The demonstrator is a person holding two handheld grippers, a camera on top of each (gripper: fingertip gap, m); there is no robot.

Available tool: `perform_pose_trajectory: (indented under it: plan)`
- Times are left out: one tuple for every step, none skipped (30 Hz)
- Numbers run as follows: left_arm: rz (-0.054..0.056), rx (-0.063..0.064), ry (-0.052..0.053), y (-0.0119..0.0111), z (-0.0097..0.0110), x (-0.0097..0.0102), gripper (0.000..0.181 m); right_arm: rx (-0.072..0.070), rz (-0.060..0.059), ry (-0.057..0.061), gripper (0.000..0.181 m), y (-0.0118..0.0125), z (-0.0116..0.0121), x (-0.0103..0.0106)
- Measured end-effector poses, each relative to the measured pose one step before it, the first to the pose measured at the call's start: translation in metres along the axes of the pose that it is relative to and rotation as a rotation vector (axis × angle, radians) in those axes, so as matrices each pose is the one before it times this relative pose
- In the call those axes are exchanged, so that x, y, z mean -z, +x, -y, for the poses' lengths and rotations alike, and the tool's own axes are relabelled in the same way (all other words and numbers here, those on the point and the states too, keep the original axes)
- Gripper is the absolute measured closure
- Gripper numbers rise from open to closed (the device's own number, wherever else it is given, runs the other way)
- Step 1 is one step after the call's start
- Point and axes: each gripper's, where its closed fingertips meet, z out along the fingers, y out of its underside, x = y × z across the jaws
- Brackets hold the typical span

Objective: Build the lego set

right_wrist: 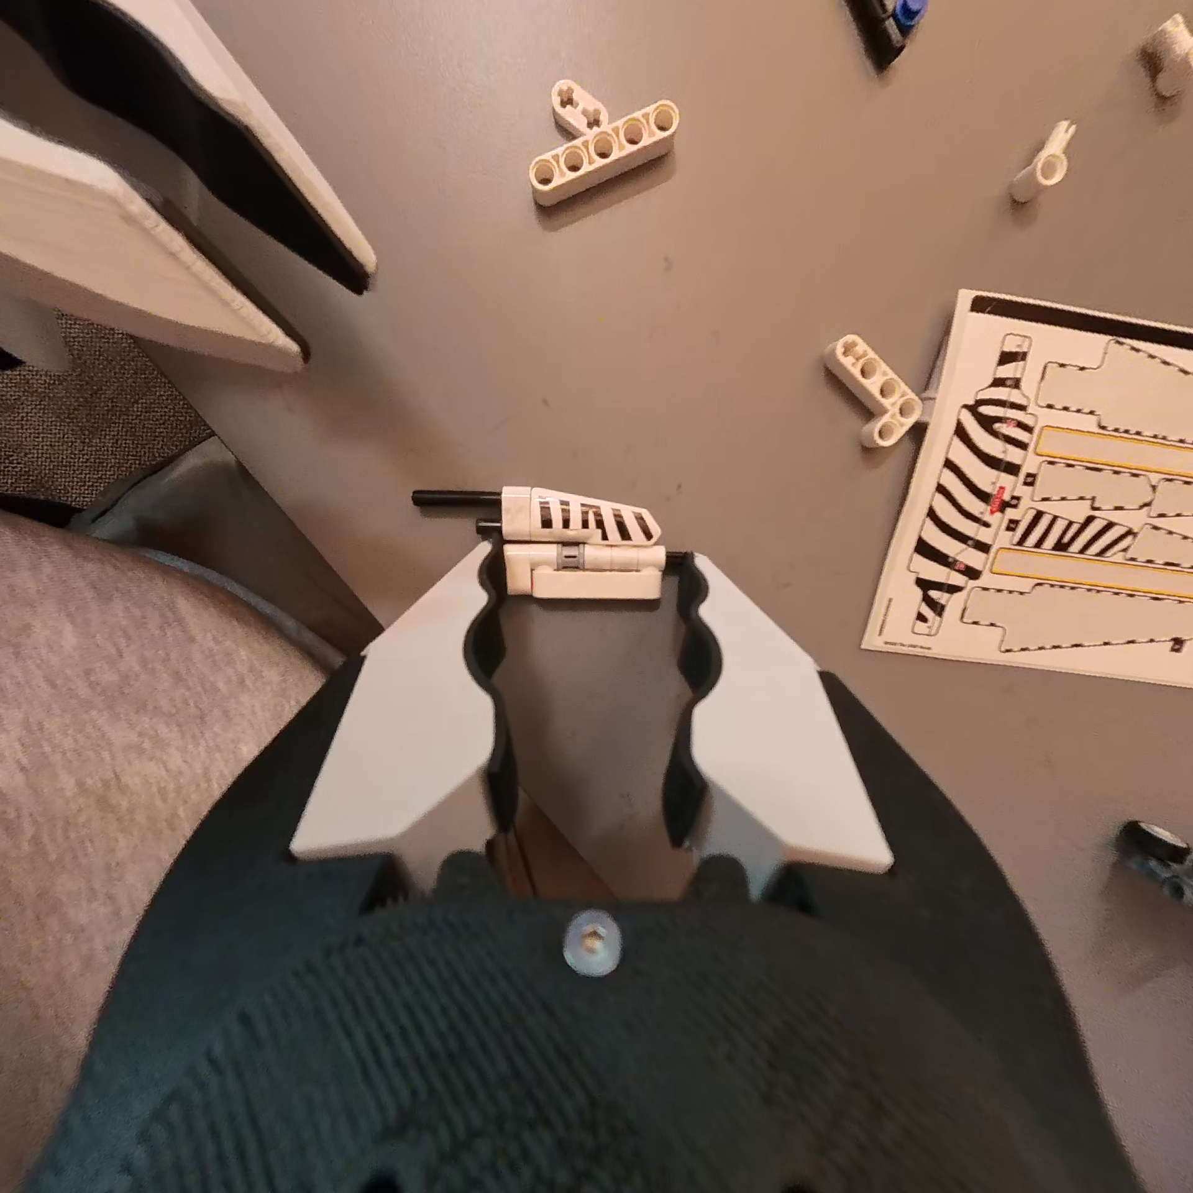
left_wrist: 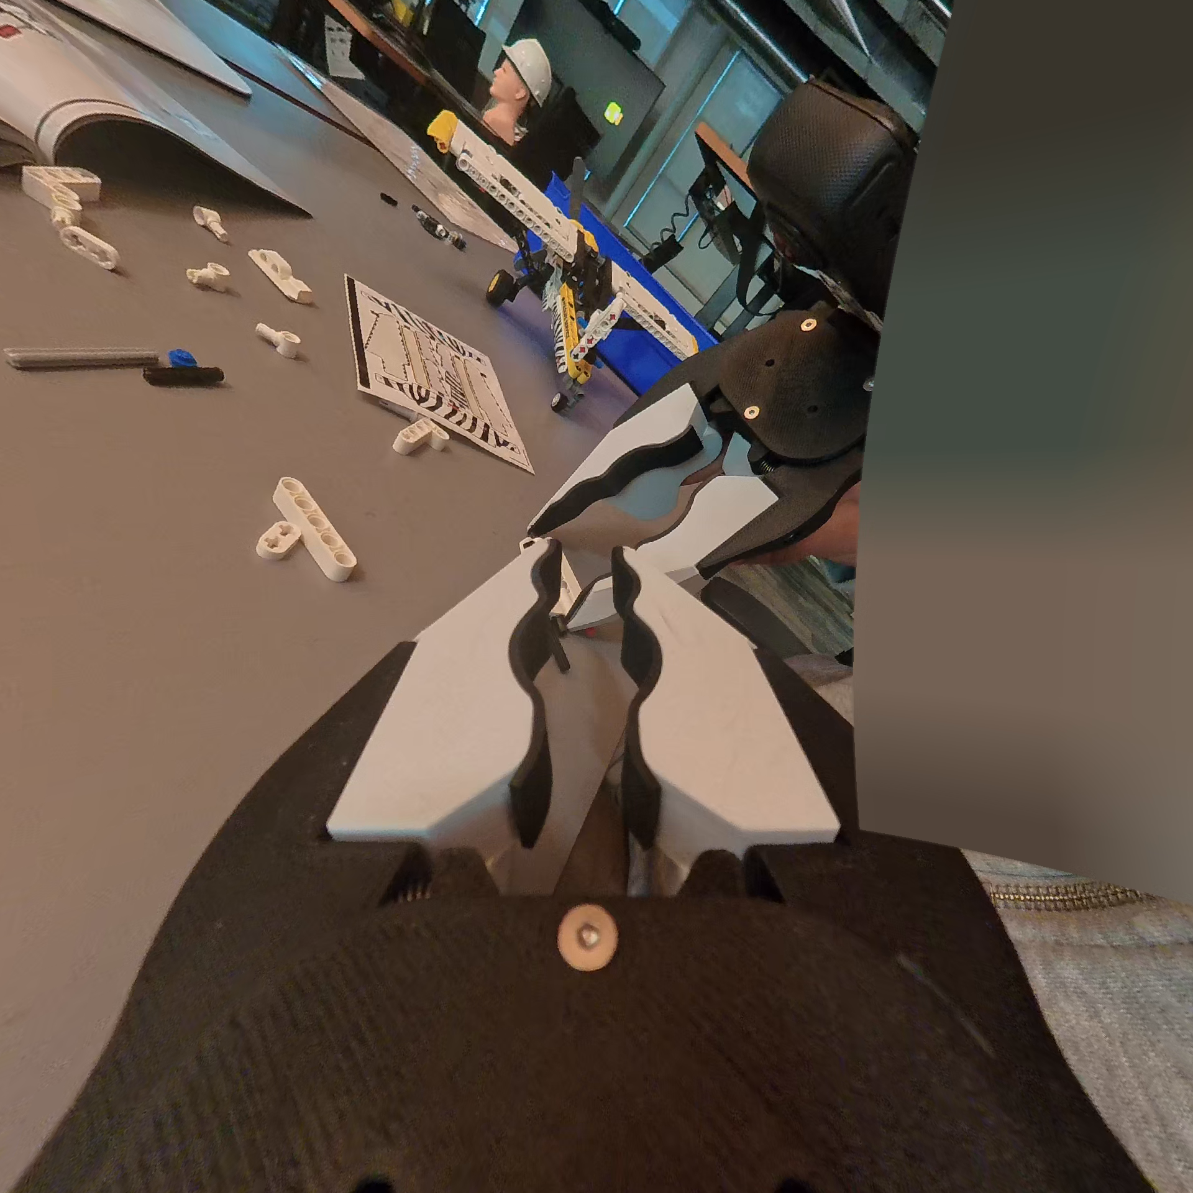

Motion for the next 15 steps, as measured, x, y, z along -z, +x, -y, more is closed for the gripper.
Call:
perform_pose_trajectory:
  plan:
    - [-0.0002, 0.0004, 0.0002, -0.00001, -0.00005, -0.00002, 0.167, 0.0009, 0.0, -0.0006, 0.128, -0.00003, -0.00004, 0.00003]
    - [0.0003, 0.0001, -0.0001, -0.00004, 0.0, -0.00009, 0.167, 0.0015, -0.0002, -0.0012, 0.128, -0.00009, 0.00004, 0.00001]
    - [0.0003, -0.0001, -0.0006, 0.00003, -0.00013, -0.00007, 0.167, 0.0006, 0.0, -0.0011, 0.128, -0.0001, -0.00001, -0.00008]
    - [0.0003, -0.0001, -0.0006, -0.00006, -0.00007, -0.00006, 0.167, 0.001, -0.0001, -0.0003, 0.128, -0.00009, 0.00005, -0.00001]
    - [0.0002, 0.0001, -0.0004, -0.00002, -0.00005, 0.00003, 0.167, 0.0003, -0.0002, 0.0008, 0.128, -0.00005, -0.00005, 0.0]
    - [0.0005, 0.0, -0.0004, -0.00006, -0.00019, -0.00009, 0.167, -0.0001, -0.0005, -0.0001, 0.128, -0.00007, -0.00009, -0.00007]
    - [0.0005, -0.0002, -0.0004, -0.00009, -0.00005, -0.00007, 0.167, 0.0006, -0.0005, -0.0017, 0.128, 0.00002, 0.00002, 0.00002]
    - [0.0003, 0.0001, -0.0005, 0.00004, -0.00012, -0.00008, 0.167, 0.0012, 0.0, -0.0017, 0.128, -0.00009, 0.00002, -0.00008]
    - [0.0001, 0.0006, -0.0005, -0.00018, -0.00017, 0.00003, 0.167, 0.0008, -0.0002, 0.0, 0.128, -0.00001, 0.00005, -0.00002]
    - [-0.0004, 0.0006, -0.0002, 0.0001, -0.00002, -0.00008, 0.167, -0.0005, -0.0002, 0.0006, 0.128, -0.0001, -0.00009, 0.00002]
    - [-0.0002, 0.0003, 0.0, -0.00002, -0.00007, -0.00001, 0.167, 0.0005, 0.0, -0.0003, 0.128, 0.00003, -0.00007, -0.00008]
    - [0.0001, -0.0001, -0.0001, -0.00001, -0.00001, 0.0, 0.167, 0.0007, 0.0004, -0.0005, 0.128, -0.00005, 0.00006, -0.00001]
    - [-0.0001, -0.0001, -0.0001, 0.00009, -0.00007, -0.00001, 0.167, -0.0005, -0.0003, -0.0003, 0.128, -0.00004, 0.00005, -0.00012]
    - [-0.0002, -0.0002, -0.0005, 0.0, -0.00006, -0.00006, 0.167, 0.0004, -0.0011, 0.0002, 0.129, 0.00005, -0.00002, 0.00001]
    - [0.0005, -0.0004, -0.0009, -0.00003, -0.00018, -0.00005, 0.167, -0.0008, -0.0004, -0.0001, 0.129, -0.00004, -0.00009, 0.00004]
